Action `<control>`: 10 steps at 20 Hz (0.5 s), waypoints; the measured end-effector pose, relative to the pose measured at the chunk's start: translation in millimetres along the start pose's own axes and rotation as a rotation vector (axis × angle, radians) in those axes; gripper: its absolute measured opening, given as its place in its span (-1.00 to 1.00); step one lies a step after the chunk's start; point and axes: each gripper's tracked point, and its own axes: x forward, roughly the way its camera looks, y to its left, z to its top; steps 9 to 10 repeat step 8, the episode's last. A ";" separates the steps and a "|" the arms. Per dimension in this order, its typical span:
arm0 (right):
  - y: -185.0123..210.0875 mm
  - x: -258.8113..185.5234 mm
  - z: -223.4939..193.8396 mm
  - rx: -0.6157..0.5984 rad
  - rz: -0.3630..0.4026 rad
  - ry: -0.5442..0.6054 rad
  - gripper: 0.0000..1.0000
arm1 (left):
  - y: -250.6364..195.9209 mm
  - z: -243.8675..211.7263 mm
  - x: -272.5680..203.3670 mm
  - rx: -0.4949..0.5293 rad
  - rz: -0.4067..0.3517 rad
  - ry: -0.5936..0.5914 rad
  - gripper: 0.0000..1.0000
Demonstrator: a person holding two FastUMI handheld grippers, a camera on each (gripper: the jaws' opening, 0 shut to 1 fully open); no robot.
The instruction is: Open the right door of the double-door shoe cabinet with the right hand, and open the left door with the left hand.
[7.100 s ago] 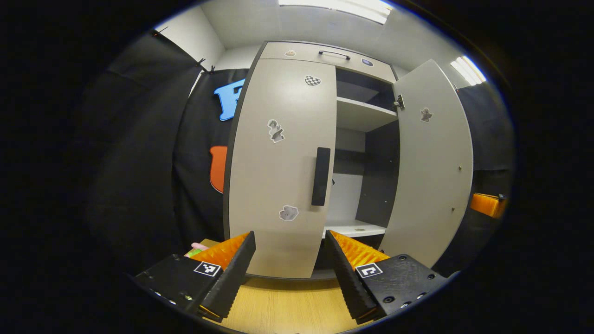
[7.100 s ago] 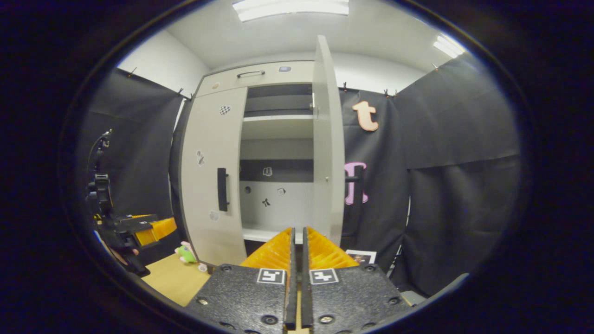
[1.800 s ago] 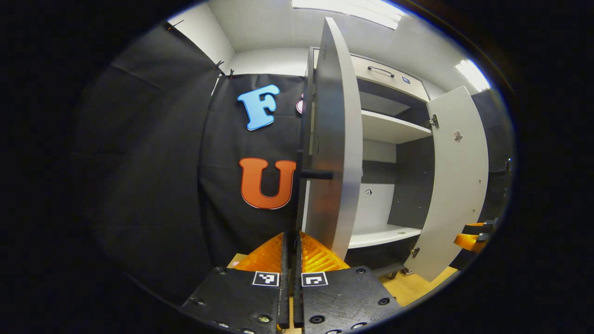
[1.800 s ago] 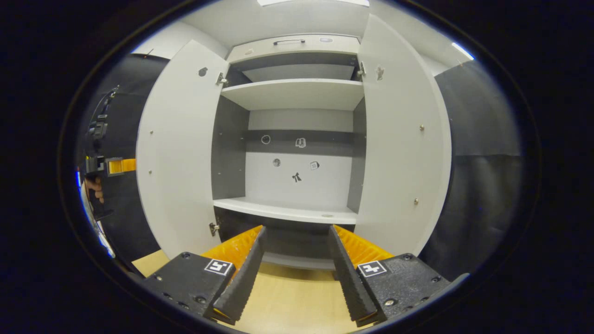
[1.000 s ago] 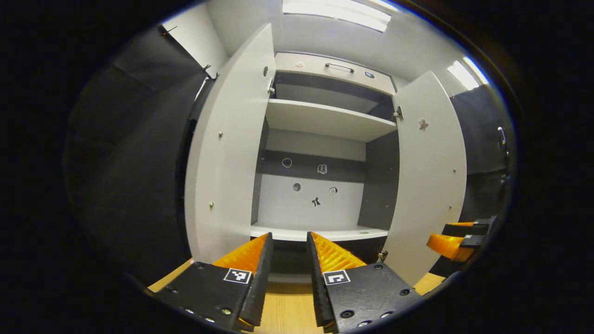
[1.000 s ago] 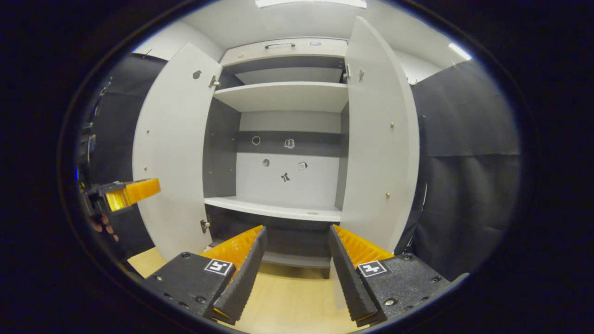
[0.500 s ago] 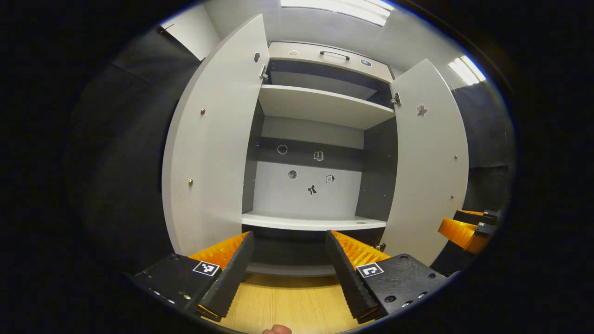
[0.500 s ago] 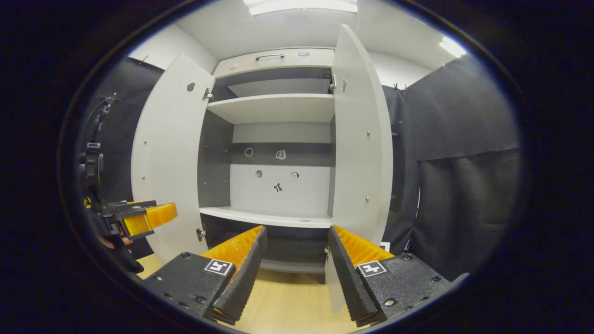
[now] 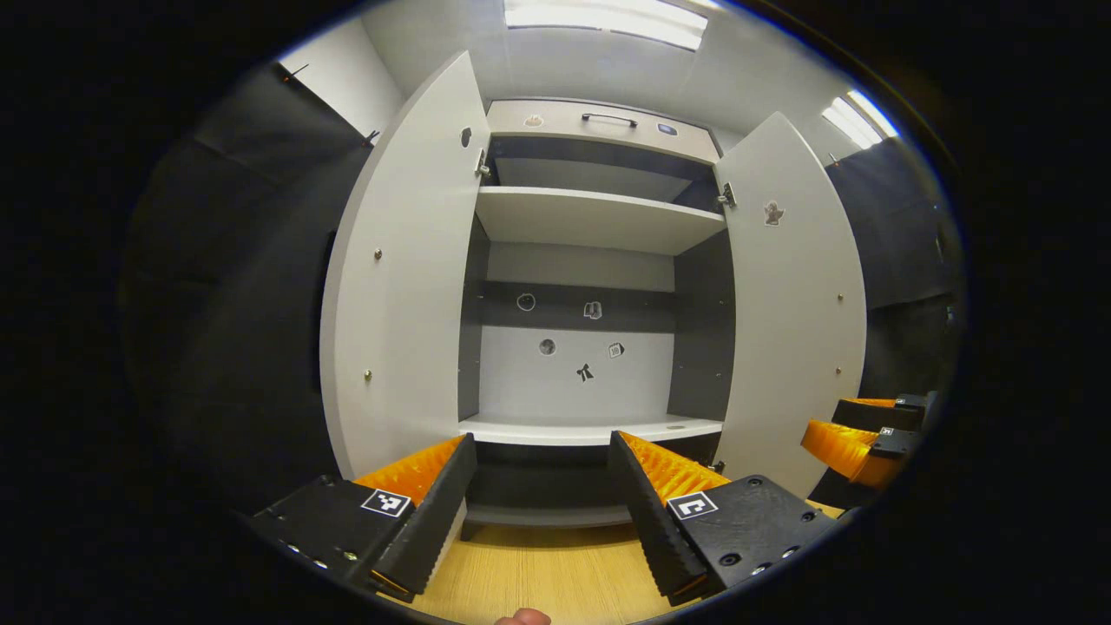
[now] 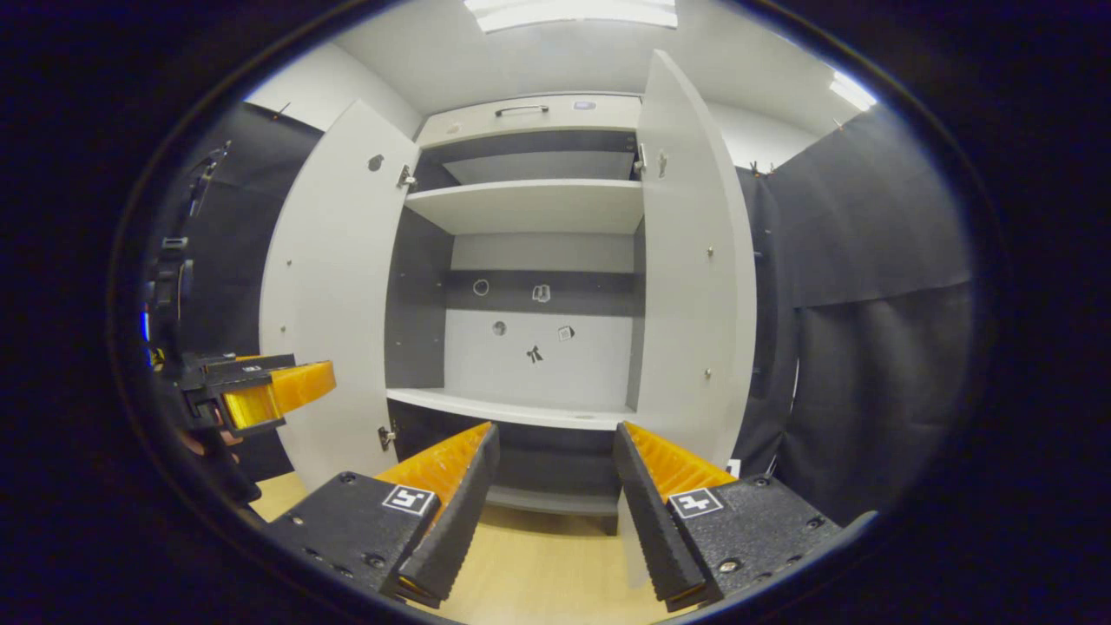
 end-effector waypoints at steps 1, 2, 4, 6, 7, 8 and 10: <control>1.8 0.3 1.5 0.005 0.007 -0.004 0.67 | -0.9 0.2 -0.7 0.001 -0.001 -0.001 0.83; 2.6 0.7 3.1 0.012 0.010 -0.009 0.68 | -2.1 0.7 -1.0 0.003 -0.005 0.000 0.83; 5.2 0.0 2.8 0.015 0.016 -0.009 0.75 | -3.8 1.3 -1.7 0.009 -0.013 0.002 0.83; 5.9 0.3 0.8 0.010 0.017 -0.002 0.68 | -5.3 0.1 -2.0 0.019 -0.017 0.006 0.83; 6.8 0.3 0.2 0.008 0.018 0.000 0.68 | -5.5 -1.1 -2.4 0.022 -0.018 0.009 0.83; 6.7 -0.2 0.0 0.008 0.015 0.001 0.68 | -5.8 -2.0 -1.7 0.024 -0.018 0.010 0.83; 6.7 -0.2 0.0 0.008 0.015 0.001 0.68 | -5.8 -2.0 -1.7 0.024 -0.018 0.010 0.83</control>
